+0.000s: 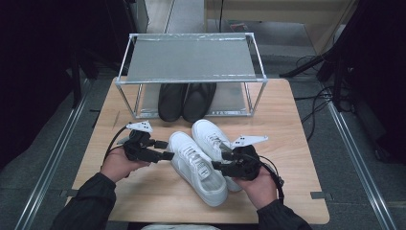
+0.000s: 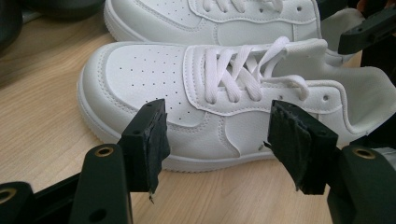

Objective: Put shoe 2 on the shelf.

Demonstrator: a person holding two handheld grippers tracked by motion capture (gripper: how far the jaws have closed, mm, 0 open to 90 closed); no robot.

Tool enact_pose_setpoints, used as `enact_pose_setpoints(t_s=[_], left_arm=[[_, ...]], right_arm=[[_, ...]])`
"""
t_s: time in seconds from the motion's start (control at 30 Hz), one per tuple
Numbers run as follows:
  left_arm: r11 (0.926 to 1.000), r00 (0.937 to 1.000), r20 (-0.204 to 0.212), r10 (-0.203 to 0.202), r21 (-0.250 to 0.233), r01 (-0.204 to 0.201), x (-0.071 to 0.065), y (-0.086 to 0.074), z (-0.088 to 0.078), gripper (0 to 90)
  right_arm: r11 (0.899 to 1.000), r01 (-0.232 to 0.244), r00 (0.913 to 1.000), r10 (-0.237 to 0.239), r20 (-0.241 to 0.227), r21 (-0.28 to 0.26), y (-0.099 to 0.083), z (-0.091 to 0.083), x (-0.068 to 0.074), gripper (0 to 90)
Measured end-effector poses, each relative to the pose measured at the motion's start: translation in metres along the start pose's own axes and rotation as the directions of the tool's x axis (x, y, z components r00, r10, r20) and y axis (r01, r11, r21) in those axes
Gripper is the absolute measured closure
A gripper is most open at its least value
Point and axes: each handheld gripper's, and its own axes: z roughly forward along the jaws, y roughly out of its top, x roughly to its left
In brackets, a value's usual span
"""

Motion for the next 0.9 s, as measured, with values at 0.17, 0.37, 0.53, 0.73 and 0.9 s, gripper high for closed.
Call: enact_pose_setpoints(t_s=[0.17, 0.37, 0.53, 0.73, 0.9], left_arm=[[1.0, 1.0, -0.001, -0.007, -0.007, 0.007, 0.002, 0.0, -0.001, 38.0], [0.9999, 0.9999, -0.007, -0.014, -0.005, 0.014, 0.003, 0.0, -0.002, 38.0], [0.9999, 0.9999, -0.005, -0.016, -0.007, 0.016, 0.004, -0.001, -0.002, 38.0], [0.9997, 0.9998, -0.005, -0.019, -0.012, 0.019, 0.005, -0.001, -0.003, 38.0], [0.9996, 0.9997, -0.005, -0.024, -0.016, 0.024, 0.006, -0.001, -0.003, 38.0]], right_arm=[[1.0, 0.008, 0.9999, -0.008, 0.013, 0.017, -0.001, 0.008, 0.004, 48.2], [1.0, 0.006, 0.9997, -0.006, 0.024, 0.014, 0.0, 0.016, 0.006, 47.2], [1.0, 0.016, 0.9985, -0.017, 0.052, 0.012, 0.0, 0.024, 0.01, 45.5], [1.0, 0.007, 0.9968, -0.007, 0.079, -0.001, -0.001, 0.03, 0.013, 46.4], [1.0, 0.018, 0.9936, -0.018, 0.112, 0.0, -0.002, 0.035, 0.016, 47.0]])
